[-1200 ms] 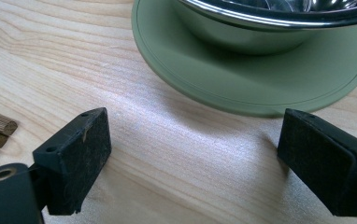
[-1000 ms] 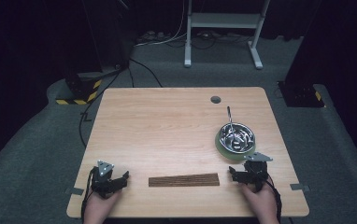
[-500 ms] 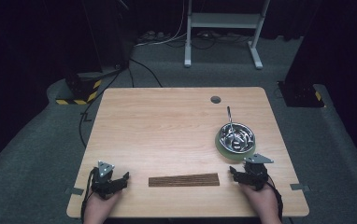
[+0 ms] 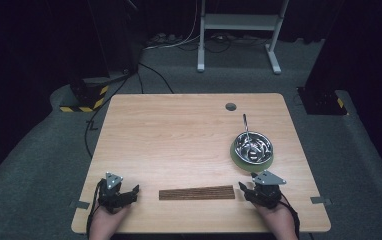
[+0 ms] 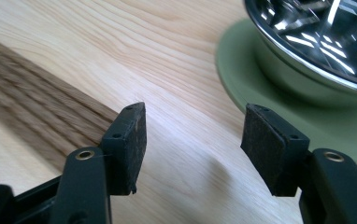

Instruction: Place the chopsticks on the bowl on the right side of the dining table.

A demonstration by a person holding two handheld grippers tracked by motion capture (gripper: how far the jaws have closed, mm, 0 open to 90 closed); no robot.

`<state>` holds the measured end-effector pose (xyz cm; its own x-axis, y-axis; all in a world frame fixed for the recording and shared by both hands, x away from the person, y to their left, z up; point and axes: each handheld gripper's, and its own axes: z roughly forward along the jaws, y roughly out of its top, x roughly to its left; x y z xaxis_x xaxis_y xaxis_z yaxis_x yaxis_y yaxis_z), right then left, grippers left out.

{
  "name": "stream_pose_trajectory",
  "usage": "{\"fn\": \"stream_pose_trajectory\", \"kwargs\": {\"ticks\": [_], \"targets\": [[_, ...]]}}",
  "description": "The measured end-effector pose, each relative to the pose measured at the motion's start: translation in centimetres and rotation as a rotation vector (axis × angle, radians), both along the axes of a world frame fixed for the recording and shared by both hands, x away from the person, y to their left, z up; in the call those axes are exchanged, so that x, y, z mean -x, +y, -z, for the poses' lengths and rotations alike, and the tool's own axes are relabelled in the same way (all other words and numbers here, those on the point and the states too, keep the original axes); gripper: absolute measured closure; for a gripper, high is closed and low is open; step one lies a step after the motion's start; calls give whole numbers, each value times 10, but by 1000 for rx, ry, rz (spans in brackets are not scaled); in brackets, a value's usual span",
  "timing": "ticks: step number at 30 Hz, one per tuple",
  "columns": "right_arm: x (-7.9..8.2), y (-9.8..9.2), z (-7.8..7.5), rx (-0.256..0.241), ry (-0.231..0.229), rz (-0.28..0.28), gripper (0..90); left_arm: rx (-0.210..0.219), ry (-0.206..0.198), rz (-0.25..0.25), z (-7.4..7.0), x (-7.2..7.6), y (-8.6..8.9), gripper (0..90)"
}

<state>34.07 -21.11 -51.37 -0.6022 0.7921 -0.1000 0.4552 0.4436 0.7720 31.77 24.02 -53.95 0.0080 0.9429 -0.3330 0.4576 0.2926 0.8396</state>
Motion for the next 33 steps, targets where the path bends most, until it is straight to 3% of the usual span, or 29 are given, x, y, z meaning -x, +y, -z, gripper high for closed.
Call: {"fn": "stream_pose_trajectory", "kwargs": {"ticks": [2, 4, 5, 7, 8, 10, 16, 18, 20, 25, 33], "targets": [[2, 4, -2, -4, -15, -21, 405, -38, 22, 26, -1, 2, 4, 170], [1, 9, -6, 0, -6, -28, 409, -27, 18, 18, 0, 1, 3, 170], [1, 16, -10, -6, 22, -29, 410, -7, 5, 4, 0, 0, 0, 170], [-1, 19, -11, -5, 36, -27, 418, -8, 6, 6, 0, 0, 0, 170], [-4, 27, -13, -31, 76, -22, 443, -6, 4, 3, 0, 0, 0, 170], [-6, 34, -13, -41, 103, -22, 463, -6, 4, 3, 0, 0, 0, 170], [-7, 57, -14, -27, 127, -60, 491, -15, 11, 7, 0, 1, 0, 170], [-7, 66, -16, -34, 154, -88, 508, -31, 19, 16, 0, 1, 1, 170], [-8, 81, -20, -1, 157, -111, 508, -40, 15, 23, 0, 2, 2, 171], [-13, 102, -24, 6, 165, -124, 513, -33, 15, 20, 0, 2, 1, 172], [-11, 120, -14, 49, 168, -141, 508, -39, 18, 21, 0, 2, 1, 172]]}}
